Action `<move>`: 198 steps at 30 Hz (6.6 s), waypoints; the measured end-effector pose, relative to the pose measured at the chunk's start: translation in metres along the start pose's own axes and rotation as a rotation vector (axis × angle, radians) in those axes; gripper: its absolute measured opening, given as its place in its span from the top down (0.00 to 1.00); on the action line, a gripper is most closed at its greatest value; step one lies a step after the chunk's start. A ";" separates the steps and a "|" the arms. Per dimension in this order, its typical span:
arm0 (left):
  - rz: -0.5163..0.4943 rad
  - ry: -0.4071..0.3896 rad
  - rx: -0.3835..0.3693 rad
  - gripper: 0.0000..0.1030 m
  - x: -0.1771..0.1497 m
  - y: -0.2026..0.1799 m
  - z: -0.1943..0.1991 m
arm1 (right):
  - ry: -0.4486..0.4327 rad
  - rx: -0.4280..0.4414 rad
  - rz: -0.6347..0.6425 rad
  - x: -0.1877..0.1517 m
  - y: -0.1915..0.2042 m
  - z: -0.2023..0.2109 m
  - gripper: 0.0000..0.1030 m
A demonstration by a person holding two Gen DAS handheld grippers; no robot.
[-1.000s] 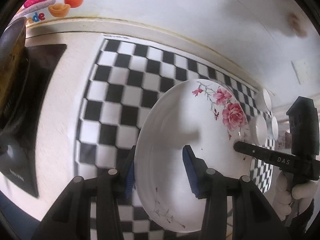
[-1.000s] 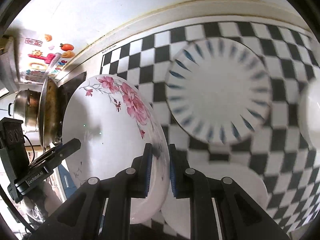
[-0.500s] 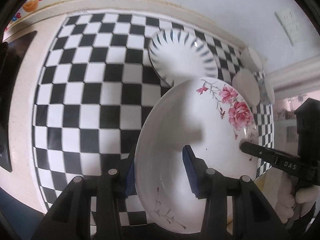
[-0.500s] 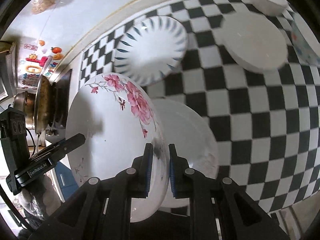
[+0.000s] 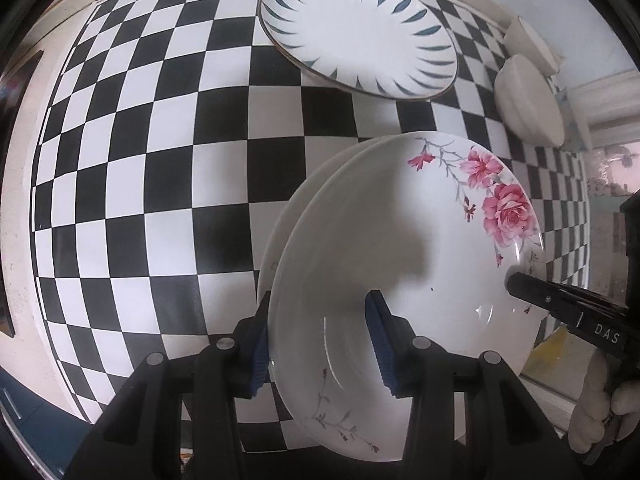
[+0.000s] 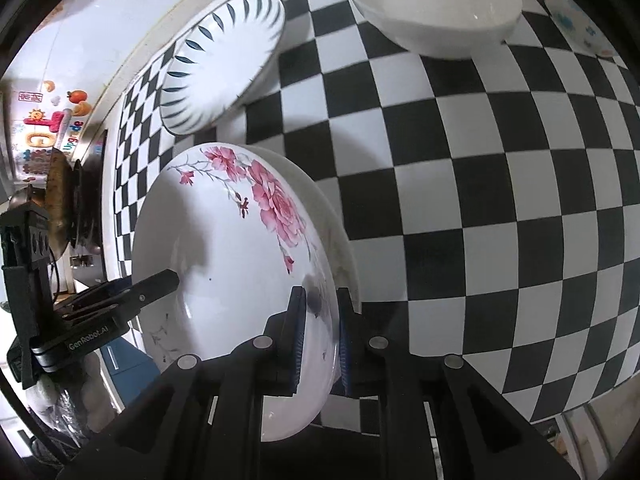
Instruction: Organize plates and bowls
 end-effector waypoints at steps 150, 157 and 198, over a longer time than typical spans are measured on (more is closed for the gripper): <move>0.003 -0.176 0.025 0.73 -0.006 -0.008 0.086 | -0.085 -0.026 0.150 -0.003 0.063 0.062 0.86; 0.015 -0.107 0.039 0.73 -0.016 -0.013 0.053 | -0.030 -0.041 0.146 -0.010 0.043 0.037 0.86; 0.016 0.062 0.131 0.72 -0.015 -0.004 0.010 | 0.097 -0.110 0.052 -0.012 0.012 -0.008 0.84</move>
Point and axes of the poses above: each gripper's, at about its wrist camera, not at the fingertips, and z roughly against the way its jaws point, y to its left, x to its top, the point moved 10 cm from there along -z, roughly the way its jaws point, and after that the axes turned 14 degrees about x, right-handed, at the moved point
